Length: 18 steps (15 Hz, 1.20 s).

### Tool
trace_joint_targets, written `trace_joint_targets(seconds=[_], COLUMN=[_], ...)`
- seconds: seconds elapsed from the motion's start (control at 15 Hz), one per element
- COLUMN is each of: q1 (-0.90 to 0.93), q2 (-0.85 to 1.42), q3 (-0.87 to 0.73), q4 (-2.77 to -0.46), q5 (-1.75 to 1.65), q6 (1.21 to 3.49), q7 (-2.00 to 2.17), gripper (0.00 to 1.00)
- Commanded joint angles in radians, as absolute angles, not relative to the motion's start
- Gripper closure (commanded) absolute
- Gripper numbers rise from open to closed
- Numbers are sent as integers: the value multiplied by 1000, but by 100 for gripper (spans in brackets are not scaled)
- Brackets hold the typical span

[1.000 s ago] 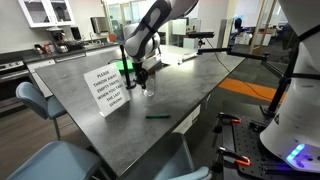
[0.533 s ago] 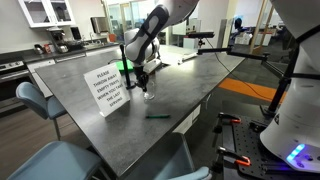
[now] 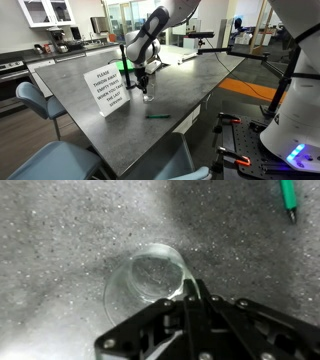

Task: Move the cup away from you then put the pen in the cup

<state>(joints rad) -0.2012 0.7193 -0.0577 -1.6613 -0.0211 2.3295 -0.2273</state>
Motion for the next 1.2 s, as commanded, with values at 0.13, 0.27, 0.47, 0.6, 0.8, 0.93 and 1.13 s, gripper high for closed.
trace_joint_targets(seconds=[0.13,0.27,0.47,0.6,0.8,0.93,1.13], q1=[-243,-244,-249,-238,-234,-220,-188], q2=[694,678,588,507,356,288,241], q3=[-24,-24,-17,-26,-16,-12,-8], q4=[-1686,-1707,-1809,-1897,-2051,-2151,-2273], q5=[-28,-30,-26,-35,-37,-60,-78], q6=[2317,2319,2352,2369,2326,2321,2363], q7=[-364,-382,-416,-412,-468,-543,-575], gripper=[62,47,25,10,0,0,0])
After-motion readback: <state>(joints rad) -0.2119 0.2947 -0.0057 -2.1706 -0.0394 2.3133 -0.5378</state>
